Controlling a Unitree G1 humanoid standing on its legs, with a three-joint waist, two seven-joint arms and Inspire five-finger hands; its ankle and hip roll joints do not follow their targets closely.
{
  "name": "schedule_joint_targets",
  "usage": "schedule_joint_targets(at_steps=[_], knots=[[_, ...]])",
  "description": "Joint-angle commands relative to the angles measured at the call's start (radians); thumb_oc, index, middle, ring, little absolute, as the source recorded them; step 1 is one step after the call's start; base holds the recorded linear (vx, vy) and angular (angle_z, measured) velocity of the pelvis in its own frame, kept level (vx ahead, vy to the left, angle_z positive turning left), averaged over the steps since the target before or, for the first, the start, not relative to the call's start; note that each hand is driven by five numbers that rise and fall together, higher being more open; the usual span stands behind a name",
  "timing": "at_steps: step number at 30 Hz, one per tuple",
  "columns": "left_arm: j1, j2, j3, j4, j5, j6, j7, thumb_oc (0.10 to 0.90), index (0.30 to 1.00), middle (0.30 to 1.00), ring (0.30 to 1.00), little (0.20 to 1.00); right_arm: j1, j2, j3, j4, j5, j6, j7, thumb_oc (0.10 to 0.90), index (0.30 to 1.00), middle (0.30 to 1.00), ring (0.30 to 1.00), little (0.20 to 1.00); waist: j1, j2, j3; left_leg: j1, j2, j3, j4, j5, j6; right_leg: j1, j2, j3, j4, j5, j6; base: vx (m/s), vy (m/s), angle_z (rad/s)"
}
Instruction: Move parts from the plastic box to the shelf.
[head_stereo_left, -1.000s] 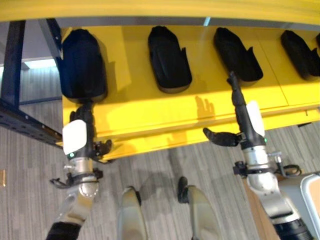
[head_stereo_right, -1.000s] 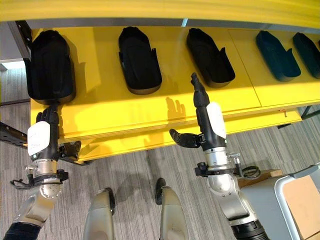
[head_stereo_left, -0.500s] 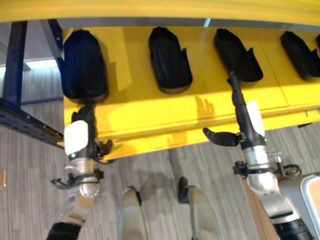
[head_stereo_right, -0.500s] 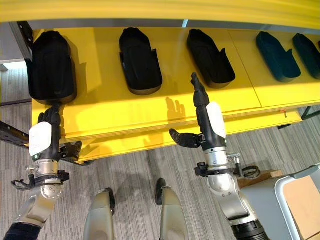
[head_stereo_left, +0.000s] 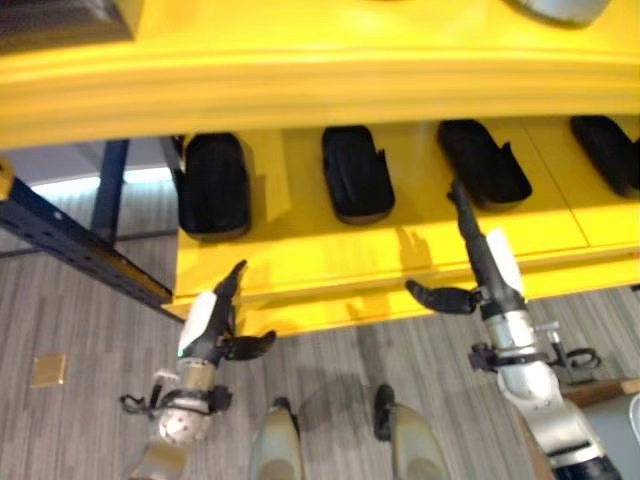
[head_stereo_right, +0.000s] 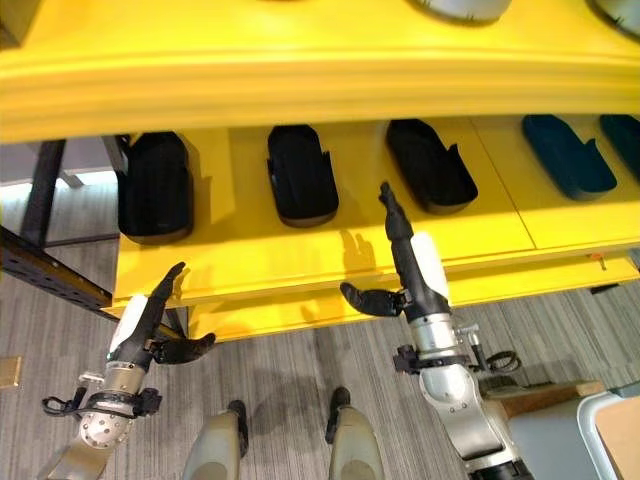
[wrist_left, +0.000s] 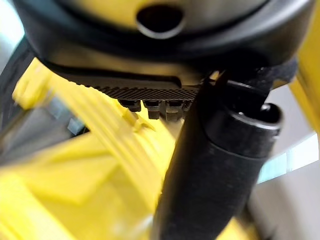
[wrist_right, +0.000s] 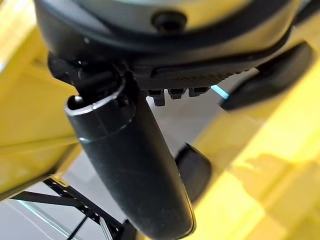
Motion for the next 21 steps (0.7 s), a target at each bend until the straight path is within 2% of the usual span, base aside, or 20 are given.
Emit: schedule_joint_targets(at_steps=[1,3,10,11,15,21], knots=[[0.077,0.003,-0.034,-0.053,-0.224,-0.073,-0.137,0.9,1.0,1.0,1.0,1.0,-0.024,-0.022,-0.04,-0.047,0.091,-0.091,0.03,0.9,1.0,1.0,1.0,1.0,-0.005,-0.01,-0.107,0.065,0.018,-0.026,-0.169,0.106,-0.011,0.061,-0.005,-0.02,-0.068,0.045,0.042,0.05,-0.047,0.08],[0.081,-0.011,-0.033,-0.042,-0.277,-0.066,-0.157,0.9,1.0,1.0,1.0,1.0,-0.011,-0.01,-0.029,-0.035,0.128,-0.092,0.044,0.9,1.0,1.0,1.0,1.0,-0.004,-0.006,-0.121,0.084,0.021,-0.025,-0.205,0.123,-0.012,0.077,0.001,-0.025,-0.091,0.05,0.042,0.03,-0.031,0.06],[0.121,-0.099,-0.021,0.036,-0.425,-0.046,-0.223,0.9,1.0,1.0,1.0,1.0,0.083,0.033,0.015,0.044,0.371,-0.093,0.16,0.9,1.0,1.0,1.0,1.0,-0.008,0.019,-0.224,0.174,0.049,-0.011,-0.398,0.214,-0.025,0.174,0.043,-0.038,-0.272,0.083,0.036,0.03,-0.028,0.05],[0.124,-0.116,-0.025,0.046,-0.431,-0.04,-0.227,0.9,1.0,1.0,1.0,1.0,0.093,0.043,0.038,0.067,0.417,-0.086,0.178,0.9,1.0,1.0,1.0,1.0,-0.01,0.028,-0.265,0.192,0.058,0.002,-0.448,0.238,-0.033,0.197,0.059,-0.035,-0.34,0.103,0.036,0.0,0.0,0.0],[0.122,-0.138,-0.038,0.074,-0.436,-0.032,-0.234,0.9,1.0,1.0,1.0,1.0,0.097,0.062,0.066,0.1,0.489,-0.078,0.198,0.9,1.0,1.0,1.0,1.0,-0.015,0.033,-0.3,0.21,0.066,0.016,-0.469,0.242,-0.04,0.229,0.067,-0.026,-0.394,0.119,0.037,0.0,0.003,-0.03],[0.113,-0.152,-0.038,0.101,-0.452,-0.03,-0.235,0.9,1.0,1.0,1.0,1.0,0.075,0.063,0.108,0.118,0.526,-0.068,0.223,0.9,1.0,1.0,1.0,1.0,-0.011,0.028,-0.315,0.222,0.055,0.034,-0.469,0.235,-0.035,0.231,0.052,-0.004,-0.399,0.138,0.042,0.0,0.017,-0.03]])
